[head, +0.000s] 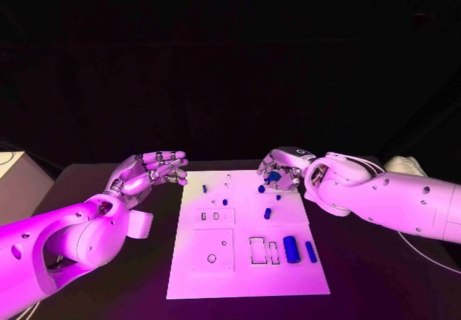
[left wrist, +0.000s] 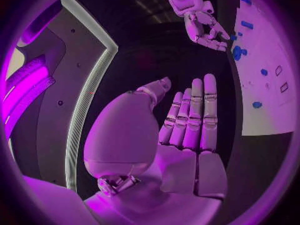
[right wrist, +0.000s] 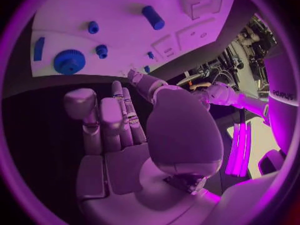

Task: Assemble the parts on the task board

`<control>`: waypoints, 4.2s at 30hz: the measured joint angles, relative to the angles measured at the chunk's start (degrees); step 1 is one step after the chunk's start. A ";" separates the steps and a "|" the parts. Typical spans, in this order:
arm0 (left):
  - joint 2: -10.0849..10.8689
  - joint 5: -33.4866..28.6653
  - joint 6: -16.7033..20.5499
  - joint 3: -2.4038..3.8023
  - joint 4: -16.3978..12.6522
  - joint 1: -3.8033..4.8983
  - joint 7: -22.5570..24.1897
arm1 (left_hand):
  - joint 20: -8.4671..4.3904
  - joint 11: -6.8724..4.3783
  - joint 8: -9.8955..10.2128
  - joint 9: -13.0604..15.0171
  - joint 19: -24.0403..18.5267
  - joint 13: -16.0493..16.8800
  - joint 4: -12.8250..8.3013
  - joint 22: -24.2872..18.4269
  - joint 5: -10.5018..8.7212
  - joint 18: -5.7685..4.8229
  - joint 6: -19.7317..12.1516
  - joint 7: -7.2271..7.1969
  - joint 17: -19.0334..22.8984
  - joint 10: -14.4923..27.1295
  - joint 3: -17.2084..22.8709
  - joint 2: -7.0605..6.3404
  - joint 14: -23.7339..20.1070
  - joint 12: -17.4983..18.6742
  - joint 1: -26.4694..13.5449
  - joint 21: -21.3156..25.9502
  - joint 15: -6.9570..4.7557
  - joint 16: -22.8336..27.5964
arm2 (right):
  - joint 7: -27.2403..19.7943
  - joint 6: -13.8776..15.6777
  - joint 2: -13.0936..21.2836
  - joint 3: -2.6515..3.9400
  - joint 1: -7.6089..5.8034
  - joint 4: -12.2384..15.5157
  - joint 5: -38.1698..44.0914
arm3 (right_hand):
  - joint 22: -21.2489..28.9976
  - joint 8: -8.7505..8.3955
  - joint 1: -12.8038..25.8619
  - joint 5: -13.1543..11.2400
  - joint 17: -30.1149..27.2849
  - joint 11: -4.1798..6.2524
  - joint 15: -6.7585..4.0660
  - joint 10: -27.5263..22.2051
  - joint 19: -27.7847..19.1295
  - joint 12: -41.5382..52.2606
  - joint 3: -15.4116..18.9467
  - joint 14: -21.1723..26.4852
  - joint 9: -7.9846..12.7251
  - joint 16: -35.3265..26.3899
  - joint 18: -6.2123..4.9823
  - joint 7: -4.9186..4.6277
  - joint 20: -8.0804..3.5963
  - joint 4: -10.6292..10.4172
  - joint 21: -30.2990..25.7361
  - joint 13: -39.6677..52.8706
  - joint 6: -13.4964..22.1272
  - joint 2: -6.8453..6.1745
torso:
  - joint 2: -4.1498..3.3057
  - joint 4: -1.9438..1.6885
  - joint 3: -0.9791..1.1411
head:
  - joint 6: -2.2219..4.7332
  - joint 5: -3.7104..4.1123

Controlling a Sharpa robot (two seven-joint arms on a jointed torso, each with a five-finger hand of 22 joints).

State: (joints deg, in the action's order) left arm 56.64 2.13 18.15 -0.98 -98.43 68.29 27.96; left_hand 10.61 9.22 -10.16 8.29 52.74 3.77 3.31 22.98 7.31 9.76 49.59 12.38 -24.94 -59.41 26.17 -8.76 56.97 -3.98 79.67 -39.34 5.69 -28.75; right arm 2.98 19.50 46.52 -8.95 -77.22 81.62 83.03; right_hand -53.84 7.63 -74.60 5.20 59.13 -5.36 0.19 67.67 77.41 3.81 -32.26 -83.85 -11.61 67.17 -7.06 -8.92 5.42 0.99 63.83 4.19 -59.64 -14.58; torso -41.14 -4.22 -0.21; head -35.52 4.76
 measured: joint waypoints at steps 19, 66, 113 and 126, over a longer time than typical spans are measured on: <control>1.10 0.05 -1.26 0.27 -1.52 0.88 -0.12 | 0.34 0.00 0.23 -0.12 -2.07 -0.01 -0.55 2.76 0.00 -0.01 0.20 0.21 -1.79 0.01 0.56 -0.14 -1.90 0.00 -0.14 -3.88 0.06 -3.65 | 6.34 -3.28 -2.05 0.02 0.08 -2.53 8.11 | -12.63 0.00 -0.52 0.58 8.00 -0.07 0.00 -1.14 3.65 0.33 1.29 0.01 -1.12 8.31 1.81 0.03 0.43 -1.69 9.40 0.59 0.39 -0.51 | -1.76 -1.19 0.09 | -0.03 1.03; 1.50 0.09 -2.18 0.30 -1.45 1.39 -1.47 | 0.14 0.21 0.23 -0.12 -2.69 -0.03 -0.55 3.24 0.00 -0.03 0.20 0.20 -1.97 0.23 0.56 -0.14 -2.11 0.00 -0.14 -4.71 0.27 -4.35 | 8.86 -4.41 -3.60 0.07 0.69 -4.26 10.73 | -18.38 4.60 -2.85 0.85 8.64 0.89 -1.55 4.73 5.22 2.71 -3.19 -0.29 -6.03 10.54 2.69 2.23 -0.73 -2.03 13.52 1.99 -5.53 2.32 | -3.23 -1.95 0.02 | 0.24 1.85; 1.19 0.14 -3.04 0.30 -1.70 1.51 -1.93 | 0.35 0.21 0.23 -0.16 -2.89 -0.03 -0.70 3.48 0.00 -0.04 0.40 -0.01 -2.05 0.22 0.71 -0.13 -2.11 0.00 -0.14 -5.04 0.27 -4.57 | 11.10 7.50 -15.39 0.95 0.50 -13.28 10.59 | -19.66 5.86 -2.18 1.04 8.52 0.87 -1.74 5.11 5.49 1.91 -3.07 -0.09 -6.80 10.74 2.67 2.31 -1.00 -1.59 14.17 2.90 -5.34 3.12 | -3.76 -3.10 -0.35 | 0.96 2.04; 1.15 0.26 -3.19 0.31 -1.83 1.79 -2.08 | 0.35 0.21 0.23 -0.16 -2.89 -0.03 -0.72 3.54 0.00 -0.04 0.40 -0.01 -2.06 0.23 0.74 -0.13 -2.22 -0.01 -0.14 -5.26 0.15 -4.80 | 10.13 7.31 -16.82 0.94 0.91 -15.24 9.93 | -19.65 5.70 -2.19 1.03 8.47 0.87 -1.74 5.11 5.48 1.60 -3.00 -0.09 -8.16 10.74 2.67 2.22 -1.00 -1.54 14.16 3.28 -5.03 3.11 | -3.92 -3.44 -0.53 | 0.69 1.94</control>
State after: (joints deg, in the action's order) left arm 57.78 2.39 14.96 -0.67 -100.27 70.08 25.88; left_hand 10.97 9.43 -9.93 8.13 49.85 3.74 2.58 26.52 7.31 9.72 49.99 12.38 -26.99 -59.18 26.91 -8.89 54.75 -3.99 79.54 -44.60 5.84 -33.56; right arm 13.12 26.81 29.70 -8.02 -76.30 66.38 92.96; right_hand -73.49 13.33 -76.78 6.22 67.60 -4.49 -1.55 72.78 82.90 5.42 -35.26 -83.94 -19.77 77.91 -4.39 -6.70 4.42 -0.55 78.00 7.47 -64.67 -11.47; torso -45.07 -7.66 -0.74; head -34.84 6.70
